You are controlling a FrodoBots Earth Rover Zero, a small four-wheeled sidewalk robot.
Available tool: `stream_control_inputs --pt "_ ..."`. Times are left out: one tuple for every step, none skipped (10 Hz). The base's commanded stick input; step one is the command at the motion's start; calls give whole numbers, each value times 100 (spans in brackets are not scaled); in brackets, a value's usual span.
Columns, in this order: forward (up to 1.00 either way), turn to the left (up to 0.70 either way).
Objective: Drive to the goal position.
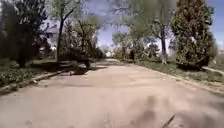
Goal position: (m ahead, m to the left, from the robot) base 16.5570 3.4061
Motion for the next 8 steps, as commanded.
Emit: stream_control_inputs --pt "70 0" --pt "70 0" --pt "70 0" --pt "70 0" --pt "70 0" --pt "70 0" --pt "70 0" --pt "70 0"
